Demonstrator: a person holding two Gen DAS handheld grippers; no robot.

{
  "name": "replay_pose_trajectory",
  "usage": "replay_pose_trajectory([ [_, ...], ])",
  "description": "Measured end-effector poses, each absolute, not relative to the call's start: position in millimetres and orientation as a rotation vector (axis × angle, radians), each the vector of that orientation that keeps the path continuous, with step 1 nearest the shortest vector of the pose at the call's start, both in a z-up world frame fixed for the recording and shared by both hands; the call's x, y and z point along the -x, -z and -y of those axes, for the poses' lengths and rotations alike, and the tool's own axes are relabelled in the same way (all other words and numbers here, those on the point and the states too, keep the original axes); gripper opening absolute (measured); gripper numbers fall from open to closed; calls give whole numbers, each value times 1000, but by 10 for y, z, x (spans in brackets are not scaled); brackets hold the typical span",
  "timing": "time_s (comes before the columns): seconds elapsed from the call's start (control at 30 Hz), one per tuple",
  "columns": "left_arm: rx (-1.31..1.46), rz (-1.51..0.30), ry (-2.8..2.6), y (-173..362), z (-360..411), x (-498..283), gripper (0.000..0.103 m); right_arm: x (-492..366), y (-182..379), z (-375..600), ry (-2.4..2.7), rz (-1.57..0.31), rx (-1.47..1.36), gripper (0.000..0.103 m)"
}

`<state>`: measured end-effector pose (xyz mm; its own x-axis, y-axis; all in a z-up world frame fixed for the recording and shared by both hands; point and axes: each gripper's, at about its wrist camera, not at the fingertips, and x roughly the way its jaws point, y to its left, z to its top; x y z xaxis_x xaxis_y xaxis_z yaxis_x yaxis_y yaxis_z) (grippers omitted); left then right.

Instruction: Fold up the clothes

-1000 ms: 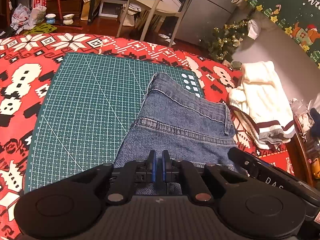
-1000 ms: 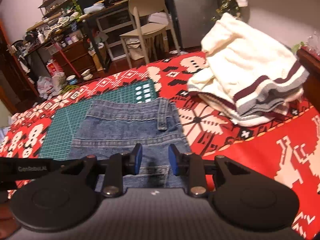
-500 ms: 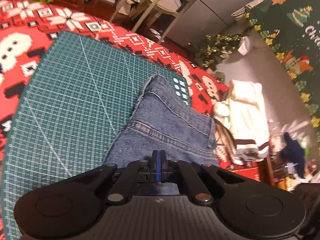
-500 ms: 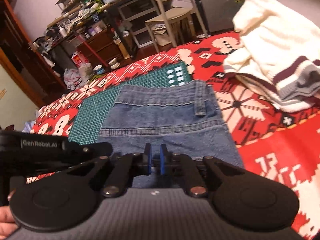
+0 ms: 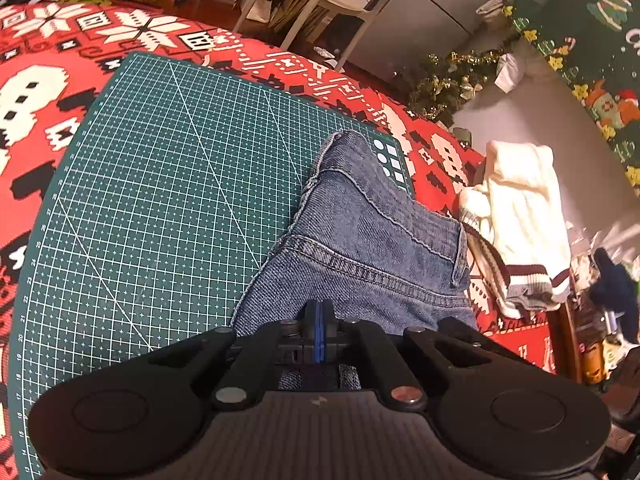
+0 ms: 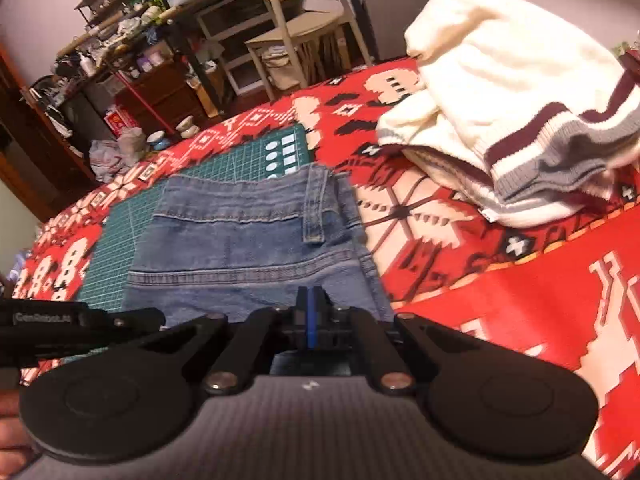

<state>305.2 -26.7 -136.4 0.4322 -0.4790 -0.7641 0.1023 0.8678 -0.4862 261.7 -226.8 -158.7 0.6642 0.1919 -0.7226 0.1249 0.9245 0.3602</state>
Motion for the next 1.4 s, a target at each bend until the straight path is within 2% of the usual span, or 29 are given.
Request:
replay_pose_trajectory([
  [0.43, 373, -1038, 399, 1260, 279, -2982, 2, -2539, 1499, 2422, 65, -836, -360, 3],
  [0.6, 386, -997, 418, 1169, 260, -2941, 2, -2676, 1398, 2375, 4, -769, -380, 3],
  [0.93, 331, -1016, 401, 1276, 322, -2979, 2, -2888, 1600, 2474, 51, -790, -392, 0],
  [0.97, 322, -1012, 400, 1275, 331, -2974, 2, -2897, 1602, 2509, 60, -792, -402, 6],
  [1.13, 253, -988, 395, 1247, 394, -2928, 2, -2905, 1534, 2633, 79, -776, -442, 5],
  [1.27, 209, -971, 390, 1207, 456, -2893, 2, -2869, 1374, 2631, 36, -743, -459, 10],
  [1.4, 169, -974, 374, 1166, 508, -2861, 6, -2796, 1281, 2591, 10, -745, -448, 14],
])
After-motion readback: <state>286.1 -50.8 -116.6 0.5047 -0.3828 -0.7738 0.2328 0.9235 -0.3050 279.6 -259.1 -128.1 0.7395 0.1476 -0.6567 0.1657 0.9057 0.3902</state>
